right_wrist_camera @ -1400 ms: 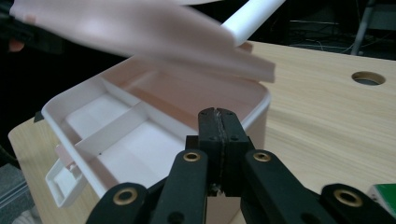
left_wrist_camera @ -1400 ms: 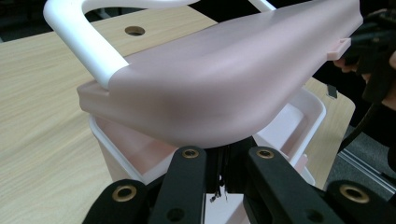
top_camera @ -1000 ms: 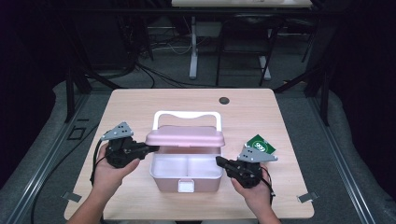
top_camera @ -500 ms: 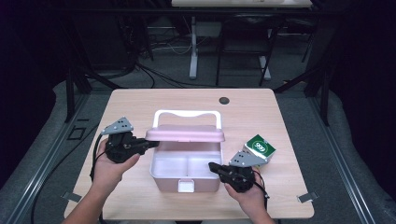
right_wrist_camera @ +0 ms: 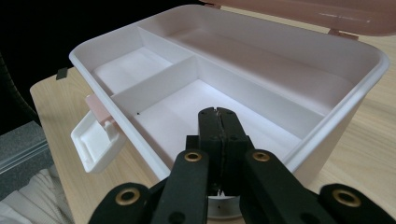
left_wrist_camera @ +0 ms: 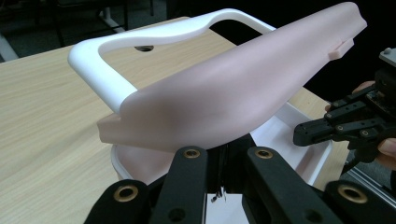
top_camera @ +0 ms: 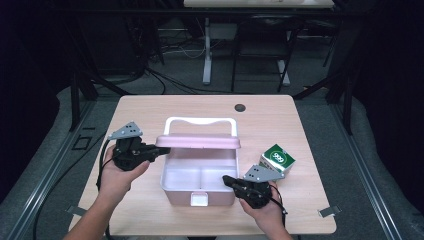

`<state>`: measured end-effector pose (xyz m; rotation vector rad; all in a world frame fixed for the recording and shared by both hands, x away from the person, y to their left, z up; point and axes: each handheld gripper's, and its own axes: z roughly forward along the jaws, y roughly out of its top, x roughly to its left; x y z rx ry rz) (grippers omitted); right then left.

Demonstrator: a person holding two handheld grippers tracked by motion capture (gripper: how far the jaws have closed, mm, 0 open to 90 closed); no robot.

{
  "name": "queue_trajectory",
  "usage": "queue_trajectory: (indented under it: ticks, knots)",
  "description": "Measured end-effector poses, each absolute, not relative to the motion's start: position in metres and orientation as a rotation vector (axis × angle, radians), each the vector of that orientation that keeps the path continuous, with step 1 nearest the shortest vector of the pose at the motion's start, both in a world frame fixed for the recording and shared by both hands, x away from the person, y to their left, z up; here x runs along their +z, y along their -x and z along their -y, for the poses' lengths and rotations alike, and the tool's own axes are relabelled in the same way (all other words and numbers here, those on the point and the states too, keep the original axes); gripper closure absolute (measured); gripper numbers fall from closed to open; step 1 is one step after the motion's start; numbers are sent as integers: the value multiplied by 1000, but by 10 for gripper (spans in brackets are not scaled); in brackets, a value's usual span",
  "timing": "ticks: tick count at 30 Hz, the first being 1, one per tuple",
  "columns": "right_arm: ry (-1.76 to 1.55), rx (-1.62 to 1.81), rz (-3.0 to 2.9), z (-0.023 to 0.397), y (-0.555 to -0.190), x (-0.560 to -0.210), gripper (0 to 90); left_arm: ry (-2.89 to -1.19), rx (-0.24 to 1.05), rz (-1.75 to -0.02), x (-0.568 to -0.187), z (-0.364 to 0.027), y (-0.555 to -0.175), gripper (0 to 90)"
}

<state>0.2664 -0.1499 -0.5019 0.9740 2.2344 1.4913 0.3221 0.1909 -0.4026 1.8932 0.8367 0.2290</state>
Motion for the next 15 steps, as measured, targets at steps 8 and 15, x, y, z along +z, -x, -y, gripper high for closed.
queue_trajectory:
  ticks: [8, 15]
  knots:
    - [-950, 1495, -2214, 149, -265, -503, 900, -1888, 237, -845, -396, -190, -331, 888]
    - [-947, 1489, -2215, 150, -265, -504, 900, -1887, 259, -864, -388, -188, -342, 884]
